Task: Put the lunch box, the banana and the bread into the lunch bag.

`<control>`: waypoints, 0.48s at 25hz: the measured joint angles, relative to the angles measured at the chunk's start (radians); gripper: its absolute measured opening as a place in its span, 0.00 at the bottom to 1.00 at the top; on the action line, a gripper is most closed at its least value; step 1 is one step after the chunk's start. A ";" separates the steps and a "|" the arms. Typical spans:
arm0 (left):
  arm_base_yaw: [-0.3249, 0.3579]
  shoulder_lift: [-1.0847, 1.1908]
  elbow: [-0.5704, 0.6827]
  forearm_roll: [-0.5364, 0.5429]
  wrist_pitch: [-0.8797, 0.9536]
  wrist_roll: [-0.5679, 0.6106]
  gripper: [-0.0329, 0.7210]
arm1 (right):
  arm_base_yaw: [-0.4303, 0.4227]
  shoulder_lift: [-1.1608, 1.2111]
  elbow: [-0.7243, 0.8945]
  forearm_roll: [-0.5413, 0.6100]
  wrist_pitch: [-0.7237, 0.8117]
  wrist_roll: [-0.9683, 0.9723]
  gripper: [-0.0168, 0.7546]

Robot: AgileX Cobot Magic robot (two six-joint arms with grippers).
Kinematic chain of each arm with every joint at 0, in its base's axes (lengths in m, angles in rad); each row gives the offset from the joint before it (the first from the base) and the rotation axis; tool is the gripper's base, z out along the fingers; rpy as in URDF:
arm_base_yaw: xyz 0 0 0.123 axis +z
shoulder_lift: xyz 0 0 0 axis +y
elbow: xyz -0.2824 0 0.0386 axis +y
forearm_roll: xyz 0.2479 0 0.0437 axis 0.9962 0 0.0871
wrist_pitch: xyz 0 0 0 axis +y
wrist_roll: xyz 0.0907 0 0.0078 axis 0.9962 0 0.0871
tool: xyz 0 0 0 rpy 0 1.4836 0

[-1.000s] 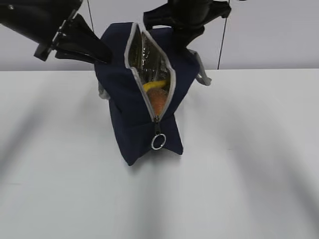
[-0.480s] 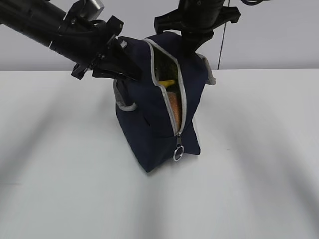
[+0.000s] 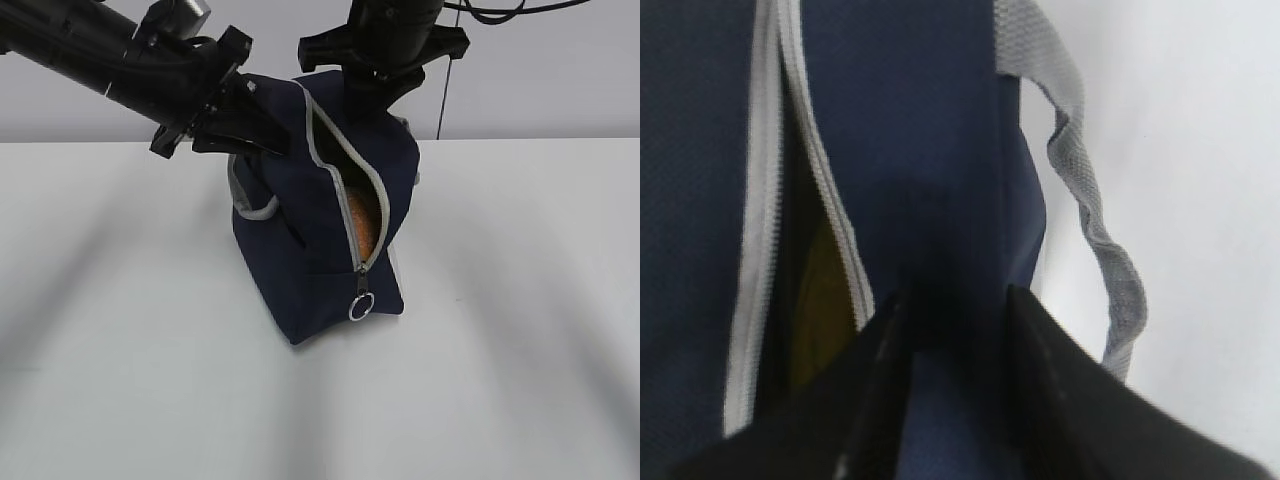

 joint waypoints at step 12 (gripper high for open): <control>0.000 0.000 0.000 -0.021 0.001 0.002 0.60 | 0.000 0.000 0.000 0.045 -0.003 0.000 0.59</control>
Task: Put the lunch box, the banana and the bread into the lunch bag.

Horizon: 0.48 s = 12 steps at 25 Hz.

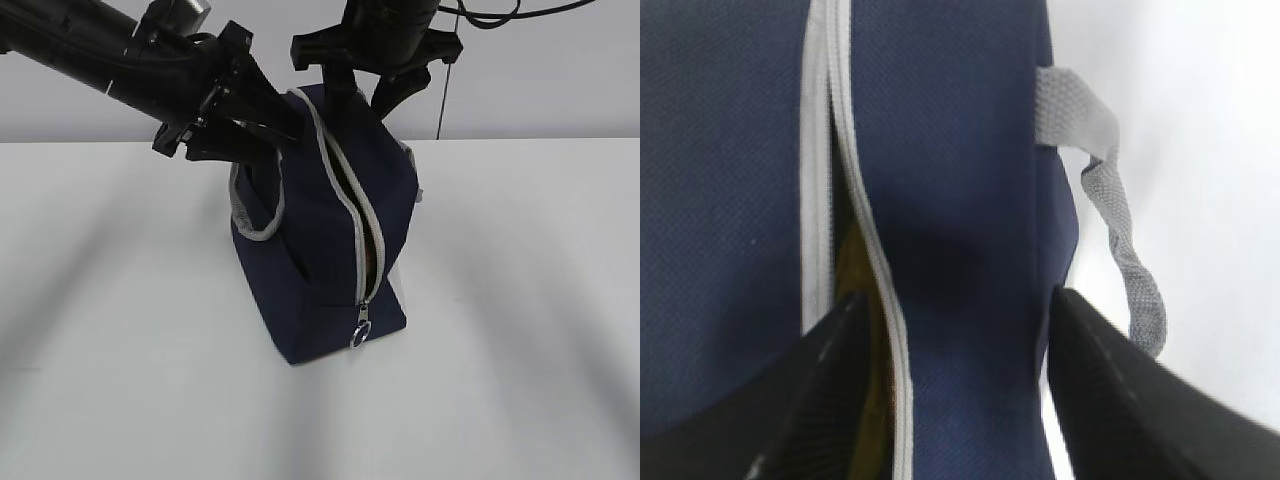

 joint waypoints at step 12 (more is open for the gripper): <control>0.008 -0.002 -0.003 0.088 0.154 -0.017 0.63 | 0.000 -0.105 0.023 -0.019 0.000 -0.023 0.59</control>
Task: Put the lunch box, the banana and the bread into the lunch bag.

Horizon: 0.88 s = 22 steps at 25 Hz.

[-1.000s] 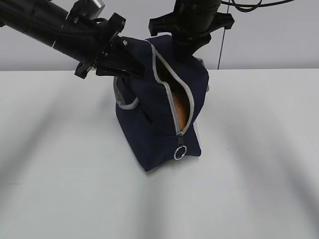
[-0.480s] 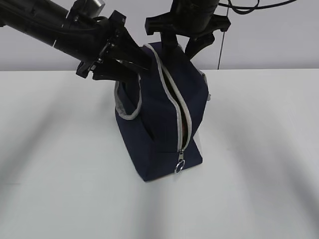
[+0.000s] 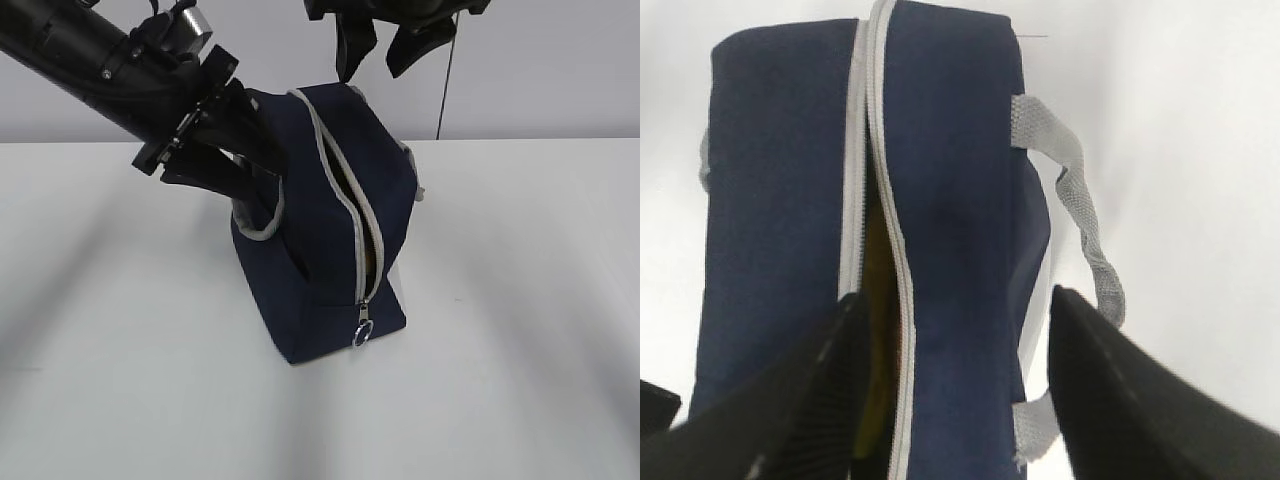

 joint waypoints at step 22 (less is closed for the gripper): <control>-0.019 -0.214 -0.008 0.614 0.053 -0.307 0.62 | 0.051 -0.527 0.761 -0.064 -0.401 -0.082 0.58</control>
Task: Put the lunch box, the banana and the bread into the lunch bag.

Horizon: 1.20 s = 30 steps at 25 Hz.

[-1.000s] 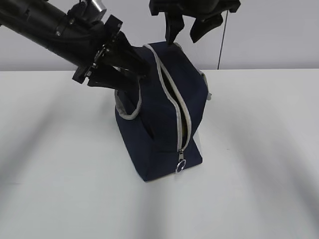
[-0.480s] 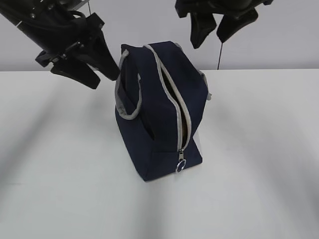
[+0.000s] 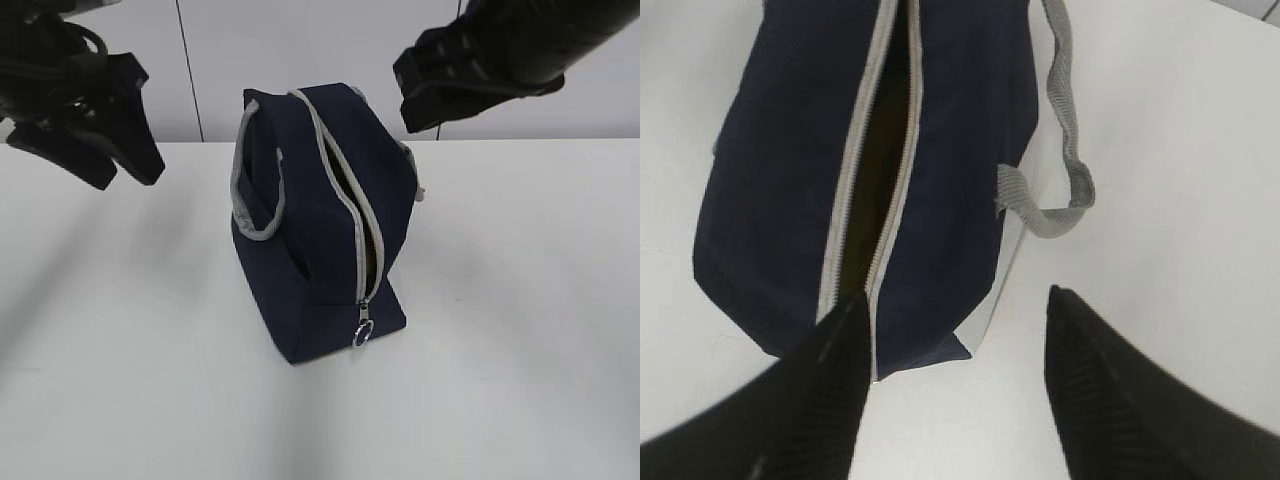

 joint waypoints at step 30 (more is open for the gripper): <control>0.000 -0.282 0.127 0.090 0.017 -0.057 0.58 | 0.007 -0.142 0.358 -0.078 -0.423 -0.004 0.46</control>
